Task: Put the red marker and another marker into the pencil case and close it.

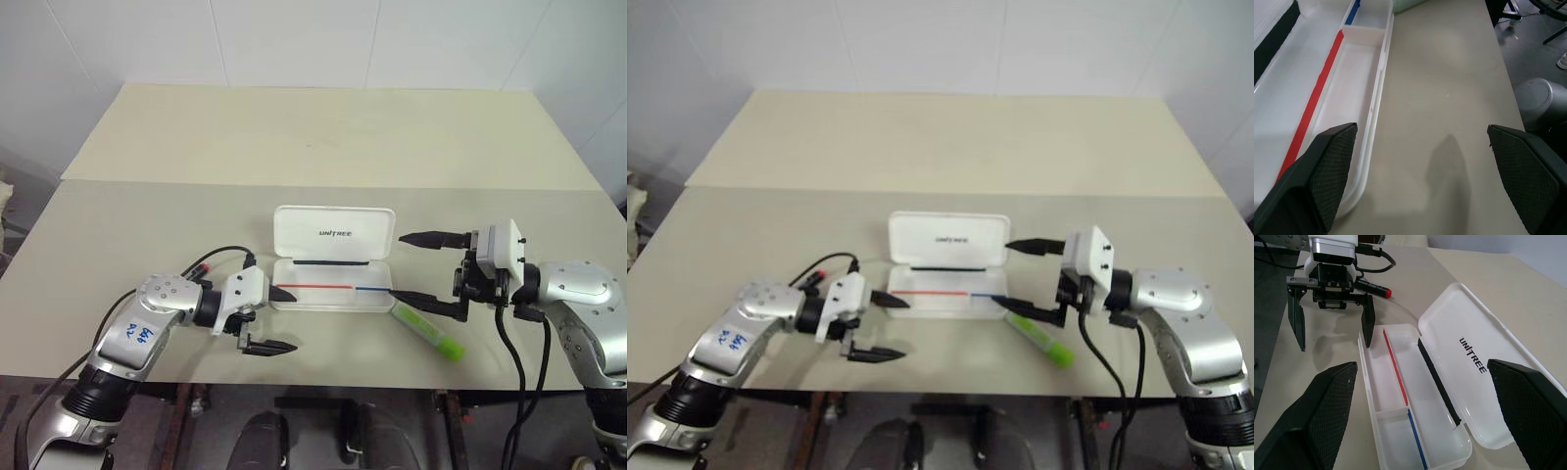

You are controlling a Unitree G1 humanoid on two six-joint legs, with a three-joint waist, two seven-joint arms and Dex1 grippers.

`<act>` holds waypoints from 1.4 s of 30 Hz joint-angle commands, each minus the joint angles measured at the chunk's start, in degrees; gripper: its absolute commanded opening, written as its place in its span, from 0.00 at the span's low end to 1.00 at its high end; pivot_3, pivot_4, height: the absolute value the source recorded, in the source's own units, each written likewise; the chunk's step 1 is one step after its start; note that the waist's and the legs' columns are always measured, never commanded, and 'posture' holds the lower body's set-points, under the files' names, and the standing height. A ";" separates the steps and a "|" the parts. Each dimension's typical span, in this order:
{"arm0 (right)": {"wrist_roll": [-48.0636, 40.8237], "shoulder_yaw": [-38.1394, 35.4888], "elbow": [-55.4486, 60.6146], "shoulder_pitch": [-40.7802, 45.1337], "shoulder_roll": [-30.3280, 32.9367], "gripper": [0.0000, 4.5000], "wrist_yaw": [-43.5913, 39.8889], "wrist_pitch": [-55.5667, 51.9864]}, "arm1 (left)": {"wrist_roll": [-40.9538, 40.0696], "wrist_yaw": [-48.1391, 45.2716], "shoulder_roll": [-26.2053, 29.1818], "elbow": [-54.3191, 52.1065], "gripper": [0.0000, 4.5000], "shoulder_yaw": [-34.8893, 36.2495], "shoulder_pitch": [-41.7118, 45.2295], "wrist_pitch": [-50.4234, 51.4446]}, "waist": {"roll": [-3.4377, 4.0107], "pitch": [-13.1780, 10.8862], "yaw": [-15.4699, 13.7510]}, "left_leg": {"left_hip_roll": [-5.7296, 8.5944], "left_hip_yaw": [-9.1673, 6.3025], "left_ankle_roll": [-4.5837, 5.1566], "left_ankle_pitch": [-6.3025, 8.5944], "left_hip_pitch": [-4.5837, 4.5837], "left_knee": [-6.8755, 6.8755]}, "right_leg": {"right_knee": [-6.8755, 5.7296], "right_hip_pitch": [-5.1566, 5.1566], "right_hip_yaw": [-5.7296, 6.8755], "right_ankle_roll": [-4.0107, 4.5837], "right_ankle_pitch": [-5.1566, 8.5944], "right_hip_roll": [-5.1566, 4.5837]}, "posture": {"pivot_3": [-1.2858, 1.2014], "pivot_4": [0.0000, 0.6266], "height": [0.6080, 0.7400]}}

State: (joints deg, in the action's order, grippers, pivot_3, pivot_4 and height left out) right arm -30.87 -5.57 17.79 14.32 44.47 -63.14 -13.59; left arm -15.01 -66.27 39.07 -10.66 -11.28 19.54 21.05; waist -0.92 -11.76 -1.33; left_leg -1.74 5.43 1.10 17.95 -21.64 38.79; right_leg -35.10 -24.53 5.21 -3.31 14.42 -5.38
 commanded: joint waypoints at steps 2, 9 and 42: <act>-0.68 -2.61 2.08 -0.44 0.52 1.00 0.55 0.69 | -2.42 0.29 0.52 -1.41 0.99 3.40 1.29 -0.80 | 0.00 0.00 0.16 | 0.00 0.00 0.00 0.00 0.01 0.00 | -0.01 0.00 -0.01 0.00 0.00 0.00 | 0.52 0.24 1.00; -0.34 -1.78 0.58 0.65 -0.14 1.00 0.22 1.28 | -5.50 -0.05 1.18 -2.62 0.99 8.20 1.08 -1.69 | 0.00 0.00 0.07 | 0.00 0.00 -0.01 0.00 0.01 0.00 | -0.01 0.00 0.00 0.00 0.00 -0.01 | 0.52 0.24 1.00; -2.20 2.13 2.46 8.23 -3.01 1.00 -1.90 -1.83 | -8.79 -0.13 8.42 23.03 0.99 39.04 -21.21 -17.51 | 0.01 0.00 1.44 | -0.04 0.02 -0.22 0.11 0.08 -0.84 | 0.46 -0.21 0.00 0.17 0.09 -0.14 | 0.52 0.24 1.00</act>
State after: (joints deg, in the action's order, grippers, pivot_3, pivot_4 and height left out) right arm -31.93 -2.19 17.91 22.01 40.75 -65.23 -15.27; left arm -24.33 -66.13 47.71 12.16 28.50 -2.19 4.81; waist -0.90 -11.77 0.11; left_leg -1.78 5.48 0.87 18.06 -21.56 37.92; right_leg -34.64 -24.77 5.21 -3.14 14.51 -5.52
